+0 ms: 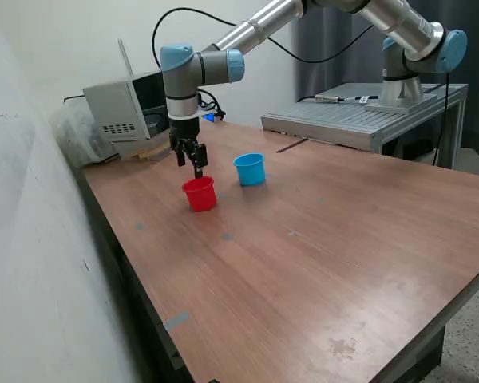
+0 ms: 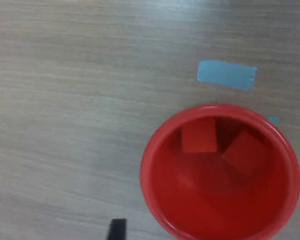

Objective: Place red objects in the red bin, and blue objects in the blue bin.

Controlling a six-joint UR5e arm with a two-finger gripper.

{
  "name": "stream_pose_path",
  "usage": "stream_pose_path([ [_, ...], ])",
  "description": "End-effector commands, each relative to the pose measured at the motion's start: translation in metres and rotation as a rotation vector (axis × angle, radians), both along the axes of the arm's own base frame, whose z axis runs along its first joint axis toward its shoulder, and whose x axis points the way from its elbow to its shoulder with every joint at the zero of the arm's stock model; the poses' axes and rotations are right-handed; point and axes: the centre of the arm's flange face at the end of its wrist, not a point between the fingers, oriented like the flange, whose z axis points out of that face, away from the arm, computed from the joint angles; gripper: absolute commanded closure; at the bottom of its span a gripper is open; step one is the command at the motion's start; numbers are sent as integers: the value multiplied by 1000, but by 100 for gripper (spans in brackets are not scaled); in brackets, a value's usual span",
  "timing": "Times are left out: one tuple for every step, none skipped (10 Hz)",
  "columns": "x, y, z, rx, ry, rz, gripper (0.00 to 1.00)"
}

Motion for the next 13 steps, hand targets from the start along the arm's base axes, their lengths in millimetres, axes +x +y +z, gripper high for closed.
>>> stream_pose_path([
  [12,-3,8,-20,-93,-4,0],
  [22,-9,35,-28,-113,-2,0],
  [43,-17,54,-37,-128,-72,0],
  [62,-23,71,-42,-130,-173,0],
  [94,-31,90,-50,-194,-216,0],
  [129,-40,111,-73,-239,-224,0],
  [161,-49,133,-108,-234,-223,0],
  [195,-56,155,-112,-224,-225,0],
  [219,-61,160,-113,-245,-224,0],
  [246,-67,169,-112,-259,-223,0],
  [276,-72,178,-113,-274,-220,0],
  [303,-77,185,-113,-298,-224,0],
  [329,-82,197,-114,-314,-226,0],
])
